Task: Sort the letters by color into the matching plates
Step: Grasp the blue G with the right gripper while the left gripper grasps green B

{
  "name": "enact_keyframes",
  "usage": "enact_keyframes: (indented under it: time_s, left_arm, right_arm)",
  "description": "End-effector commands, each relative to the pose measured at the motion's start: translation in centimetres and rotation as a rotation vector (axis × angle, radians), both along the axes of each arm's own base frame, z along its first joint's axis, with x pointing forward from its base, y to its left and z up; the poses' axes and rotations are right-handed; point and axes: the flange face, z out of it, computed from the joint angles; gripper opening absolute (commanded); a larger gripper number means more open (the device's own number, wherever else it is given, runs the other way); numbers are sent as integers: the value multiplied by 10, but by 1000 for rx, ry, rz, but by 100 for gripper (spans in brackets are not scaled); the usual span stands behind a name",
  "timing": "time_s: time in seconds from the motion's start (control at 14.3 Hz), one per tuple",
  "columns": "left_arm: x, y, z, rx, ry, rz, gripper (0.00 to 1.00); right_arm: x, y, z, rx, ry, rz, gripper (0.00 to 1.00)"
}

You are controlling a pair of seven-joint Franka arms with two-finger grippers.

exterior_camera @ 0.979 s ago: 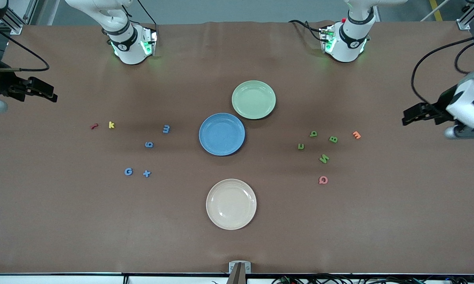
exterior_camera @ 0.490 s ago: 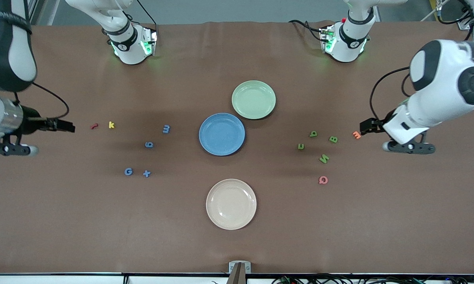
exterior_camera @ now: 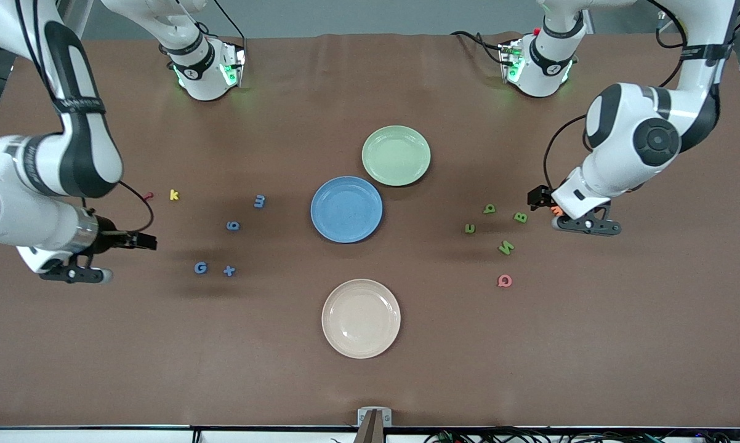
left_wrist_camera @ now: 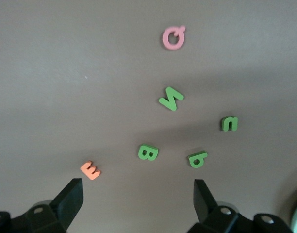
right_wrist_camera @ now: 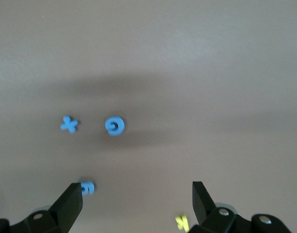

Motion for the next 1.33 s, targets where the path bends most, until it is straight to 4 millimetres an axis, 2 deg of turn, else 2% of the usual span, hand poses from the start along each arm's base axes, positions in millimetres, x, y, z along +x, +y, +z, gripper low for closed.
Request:
enact_keyframes:
  time_s: [0.0,0.14,0.21,0.35,0.49,0.7,0.98,1.26]
  left_arm:
    - [-22,-4,-23,12,-14,-11,100]
    - [-26,-7,-48,28,-5,-45,100]
    - [-26,-7,-59,39,4,-61,100]
    - [-26,-9,-82,34,19,-71,100]
    - [-25,-9,-104,35,18,-102,99]
    - [-24,-11,-127,33,16,-122,98]
    - [-25,-13,-146,30,9,-137,88]
    - [-25,-13,-149,35,13,-143,74]
  right_arm:
    - [8,9,-27,8,-26,-24,95]
    - [4,20,-50,5,-63,-8,71]
    - [4,20,-63,4,-69,-11,69]
    - [6,26,-83,5,-78,-35,69]
    - [8,45,-100,4,-97,-43,69]
    - [9,50,-116,1,-108,-40,69]
    - [6,48,-141,-8,-90,-33,69]
    - [-4,49,-158,-10,-67,-35,69]
